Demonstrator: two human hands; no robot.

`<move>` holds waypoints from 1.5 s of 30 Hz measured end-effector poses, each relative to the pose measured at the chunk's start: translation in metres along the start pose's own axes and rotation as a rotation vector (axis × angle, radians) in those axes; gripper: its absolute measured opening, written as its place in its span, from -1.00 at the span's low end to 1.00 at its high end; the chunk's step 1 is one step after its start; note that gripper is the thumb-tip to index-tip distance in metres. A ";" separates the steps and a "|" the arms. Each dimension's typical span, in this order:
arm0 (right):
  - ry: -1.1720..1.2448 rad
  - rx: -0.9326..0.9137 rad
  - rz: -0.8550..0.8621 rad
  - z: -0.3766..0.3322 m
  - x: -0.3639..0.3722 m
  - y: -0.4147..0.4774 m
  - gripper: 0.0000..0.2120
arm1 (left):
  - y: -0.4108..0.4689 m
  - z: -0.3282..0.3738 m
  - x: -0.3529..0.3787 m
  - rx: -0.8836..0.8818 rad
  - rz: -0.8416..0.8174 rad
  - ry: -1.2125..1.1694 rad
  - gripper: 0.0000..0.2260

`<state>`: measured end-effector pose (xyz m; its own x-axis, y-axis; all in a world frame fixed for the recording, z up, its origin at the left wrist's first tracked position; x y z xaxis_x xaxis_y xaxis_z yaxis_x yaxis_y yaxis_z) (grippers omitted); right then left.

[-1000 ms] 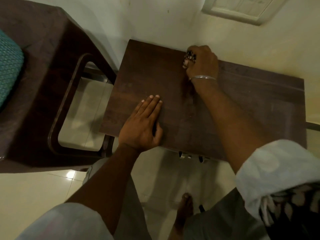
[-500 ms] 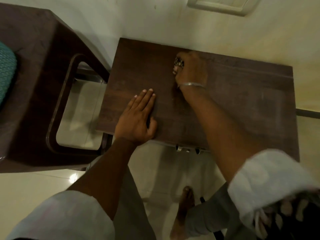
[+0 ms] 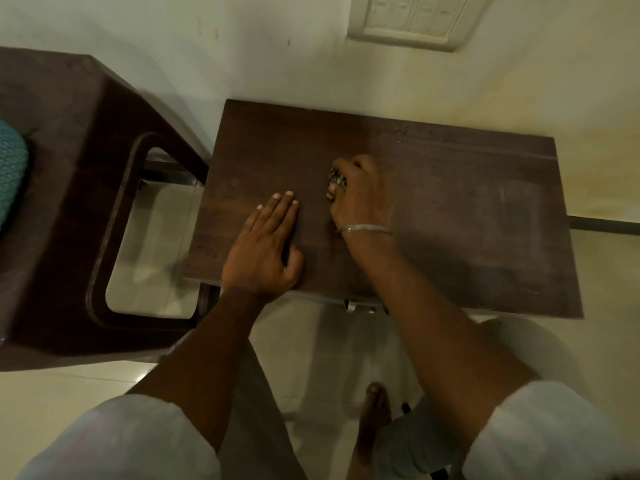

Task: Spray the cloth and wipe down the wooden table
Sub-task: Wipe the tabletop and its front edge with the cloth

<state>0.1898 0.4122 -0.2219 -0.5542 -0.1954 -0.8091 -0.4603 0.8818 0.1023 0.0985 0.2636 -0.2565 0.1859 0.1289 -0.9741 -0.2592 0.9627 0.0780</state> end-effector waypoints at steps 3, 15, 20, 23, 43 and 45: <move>-0.019 -0.015 -0.026 -0.001 -0.001 -0.019 -0.55 | 0.000 0.000 -0.001 -0.001 0.012 -0.012 -0.37; -0.043 0.014 -0.040 -0.006 -0.008 -0.069 -0.59 | -0.001 0.000 -0.004 -0.011 0.023 -0.034 -0.40; 0.001 -0.019 -0.039 -0.007 -0.010 -0.040 -0.62 | -0.002 0.001 -0.005 -0.005 0.036 -0.036 -0.43; 0.007 0.033 -0.055 -0.006 -0.010 -0.016 -0.63 | 0.000 -0.001 -0.005 -0.017 0.021 -0.052 -0.42; -0.068 -0.001 -0.103 -0.022 -0.012 -0.132 -0.68 | -0.001 0.002 -0.008 -0.030 0.016 -0.033 -0.43; -0.074 0.007 -0.114 -0.020 -0.013 -0.117 -0.67 | -0.001 0.002 -0.007 -0.024 0.015 -0.033 -0.43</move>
<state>0.2369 0.3026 -0.2120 -0.4456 -0.2628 -0.8558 -0.5129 0.8585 0.0035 0.0995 0.2622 -0.2494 0.2133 0.1513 -0.9652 -0.2844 0.9548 0.0868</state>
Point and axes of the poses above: each hand's wrist, its own y-axis towards the middle knuckle, its own x-axis out of the palm, z = x × y, the point moved 9 cm from there along y, towards the middle knuckle, and after that the axes turned 8 degrees about y, right-handed, at the moved point
